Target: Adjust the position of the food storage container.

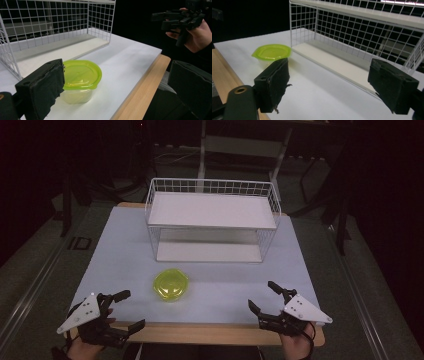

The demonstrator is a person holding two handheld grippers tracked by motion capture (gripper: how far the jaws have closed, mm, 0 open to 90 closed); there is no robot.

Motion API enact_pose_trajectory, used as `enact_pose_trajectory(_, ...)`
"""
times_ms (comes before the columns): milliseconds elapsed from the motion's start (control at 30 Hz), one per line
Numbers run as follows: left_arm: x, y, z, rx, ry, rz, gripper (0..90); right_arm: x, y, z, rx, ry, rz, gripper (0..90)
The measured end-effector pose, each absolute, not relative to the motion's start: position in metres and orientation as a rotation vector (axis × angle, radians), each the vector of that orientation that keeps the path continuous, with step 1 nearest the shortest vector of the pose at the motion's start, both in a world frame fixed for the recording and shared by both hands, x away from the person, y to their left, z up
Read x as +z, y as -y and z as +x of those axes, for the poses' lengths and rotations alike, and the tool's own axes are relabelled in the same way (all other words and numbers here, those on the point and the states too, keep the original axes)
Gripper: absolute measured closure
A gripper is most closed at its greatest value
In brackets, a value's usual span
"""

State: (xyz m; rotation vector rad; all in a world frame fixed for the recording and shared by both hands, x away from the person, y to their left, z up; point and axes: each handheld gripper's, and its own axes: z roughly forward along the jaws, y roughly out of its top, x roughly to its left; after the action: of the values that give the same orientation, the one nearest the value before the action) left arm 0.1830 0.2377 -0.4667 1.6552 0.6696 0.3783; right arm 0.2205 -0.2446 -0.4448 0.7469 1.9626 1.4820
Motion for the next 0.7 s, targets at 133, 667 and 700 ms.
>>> enact_pose_trajectory(133, -0.4663, -0.2386, 0.1826, 0.384, -0.673, 1.644, 1.8, -0.4427, 0.2422, 0.2184, 1.482, -1.936, 0.723, 15.9)
enact_pose_trajectory(667, -0.4603, -0.2416, 0.1829, 0.451, -0.708, 1.637, 1.9, -0.4443, 0.2424, 0.2146, 1.447, -1.962, 0.733, 15.6)
enact_pose_trajectory(700, -0.4593, -0.2422, 0.1838, 0.454, -0.707, 1.632, 1.9, -0.4443, 0.2429, 0.2144, 1.447, -1.966, 0.735, 15.6)
